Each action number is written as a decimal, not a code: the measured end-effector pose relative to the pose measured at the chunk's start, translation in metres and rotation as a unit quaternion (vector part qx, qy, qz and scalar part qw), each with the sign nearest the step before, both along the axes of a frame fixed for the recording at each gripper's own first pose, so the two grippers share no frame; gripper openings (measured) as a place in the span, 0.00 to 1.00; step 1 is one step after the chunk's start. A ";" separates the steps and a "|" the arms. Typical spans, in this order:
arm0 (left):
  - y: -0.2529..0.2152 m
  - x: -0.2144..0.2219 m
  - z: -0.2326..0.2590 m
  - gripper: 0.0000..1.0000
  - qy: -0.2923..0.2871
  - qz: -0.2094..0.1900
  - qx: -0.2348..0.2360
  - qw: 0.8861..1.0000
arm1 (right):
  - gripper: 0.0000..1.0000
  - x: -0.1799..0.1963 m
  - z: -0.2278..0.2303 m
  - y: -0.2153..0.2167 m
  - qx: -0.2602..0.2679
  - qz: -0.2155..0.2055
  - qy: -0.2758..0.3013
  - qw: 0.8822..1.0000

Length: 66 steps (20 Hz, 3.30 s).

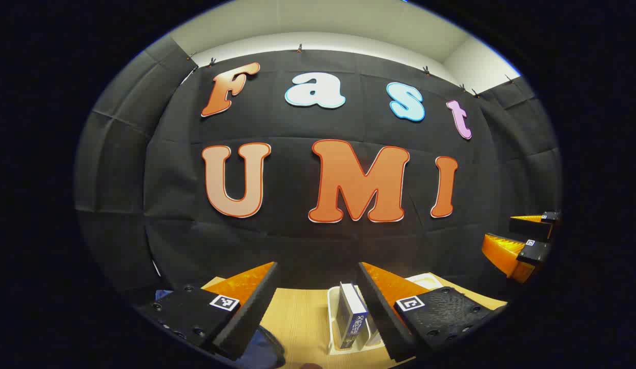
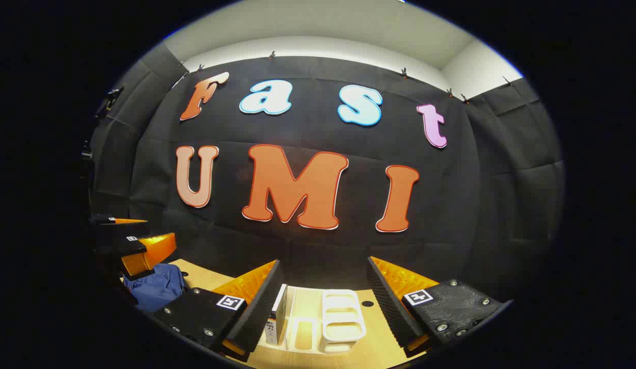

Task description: Open the schoolbag, grab two books from the bookshelf and put them into the schoolbag.

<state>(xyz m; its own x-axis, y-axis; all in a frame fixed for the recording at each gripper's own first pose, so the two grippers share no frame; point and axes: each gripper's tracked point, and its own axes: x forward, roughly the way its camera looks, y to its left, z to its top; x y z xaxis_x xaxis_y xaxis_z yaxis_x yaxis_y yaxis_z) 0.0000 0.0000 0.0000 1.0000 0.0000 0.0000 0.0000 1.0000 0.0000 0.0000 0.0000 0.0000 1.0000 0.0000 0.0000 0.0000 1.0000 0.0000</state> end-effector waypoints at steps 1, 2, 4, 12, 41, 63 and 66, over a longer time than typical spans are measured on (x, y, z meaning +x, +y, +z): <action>-0.002 0.000 0.001 0.95 -0.002 0.001 0.004 1.000 | 0.97 0.003 0.001 0.002 0.007 0.010 -0.001 1.000; -0.006 -0.001 0.003 0.94 -0.006 0.006 0.009 1.000 | 0.97 0.006 -0.001 0.004 0.014 0.022 0.000 1.000; -0.010 -0.001 0.011 0.95 -0.016 0.018 0.014 1.000 | 0.97 0.010 -0.004 0.002 0.012 0.037 0.001 0.999; -0.033 -0.024 0.001 0.94 -0.010 0.071 0.038 0.997 | 0.97 0.011 -0.020 -0.010 0.027 0.094 0.011 0.995; 0.078 -0.026 0.014 0.93 -0.032 0.057 0.022 0.998 | 0.97 0.021 -0.009 0.091 0.023 0.065 0.036 0.997; 0.097 -0.003 -0.033 0.93 0.038 0.049 0.032 0.998 | 0.97 0.027 -0.038 0.096 0.012 0.066 0.065 0.996; 0.107 -0.003 -0.041 0.93 0.048 0.057 0.035 0.997 | 0.97 0.028 -0.044 0.097 0.016 0.072 0.072 0.995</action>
<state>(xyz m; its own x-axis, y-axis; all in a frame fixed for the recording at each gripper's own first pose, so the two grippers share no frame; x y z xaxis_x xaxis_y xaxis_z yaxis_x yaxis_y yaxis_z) -0.0031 0.1074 -0.0411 0.9889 0.1163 -0.0922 -0.1096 0.9912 0.0743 0.0276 0.0972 -0.0442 0.9791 0.1462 -0.1417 -0.1415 0.9890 0.0426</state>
